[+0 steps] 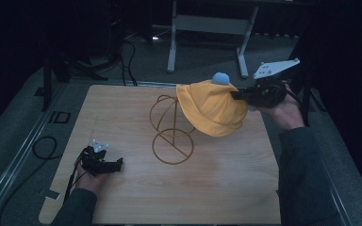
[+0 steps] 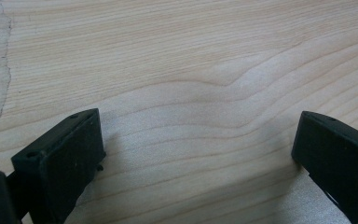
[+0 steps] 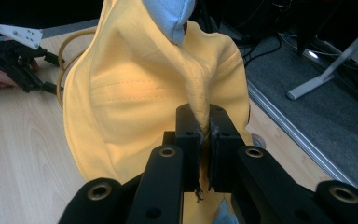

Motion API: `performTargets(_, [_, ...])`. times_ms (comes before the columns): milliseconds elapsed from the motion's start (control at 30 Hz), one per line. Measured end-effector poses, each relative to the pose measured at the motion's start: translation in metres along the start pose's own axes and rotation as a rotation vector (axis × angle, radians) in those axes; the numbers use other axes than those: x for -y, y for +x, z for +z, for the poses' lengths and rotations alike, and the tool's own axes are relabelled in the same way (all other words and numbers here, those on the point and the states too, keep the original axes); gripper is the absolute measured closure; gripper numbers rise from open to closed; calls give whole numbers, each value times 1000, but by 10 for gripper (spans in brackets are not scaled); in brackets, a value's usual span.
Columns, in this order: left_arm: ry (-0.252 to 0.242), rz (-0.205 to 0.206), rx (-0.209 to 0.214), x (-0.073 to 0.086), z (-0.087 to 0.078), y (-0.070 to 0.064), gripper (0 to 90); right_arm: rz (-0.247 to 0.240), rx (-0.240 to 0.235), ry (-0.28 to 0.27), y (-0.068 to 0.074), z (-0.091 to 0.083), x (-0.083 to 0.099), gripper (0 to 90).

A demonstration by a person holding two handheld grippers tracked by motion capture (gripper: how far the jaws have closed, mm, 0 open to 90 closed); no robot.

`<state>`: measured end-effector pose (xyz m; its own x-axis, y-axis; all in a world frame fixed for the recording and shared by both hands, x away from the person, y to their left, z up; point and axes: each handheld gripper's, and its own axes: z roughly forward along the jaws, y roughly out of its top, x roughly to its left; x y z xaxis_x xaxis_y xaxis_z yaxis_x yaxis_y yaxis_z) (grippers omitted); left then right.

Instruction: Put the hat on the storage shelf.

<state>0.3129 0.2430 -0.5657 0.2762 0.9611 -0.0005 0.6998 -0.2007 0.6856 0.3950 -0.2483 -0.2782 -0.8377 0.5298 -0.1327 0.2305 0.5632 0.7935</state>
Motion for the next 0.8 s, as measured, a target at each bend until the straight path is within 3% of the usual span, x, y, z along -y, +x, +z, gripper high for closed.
performTargets(800, [-1, 0, 0, 0, 0, 0, 22, -27, -1, 10, 11, 28, -29, 850])
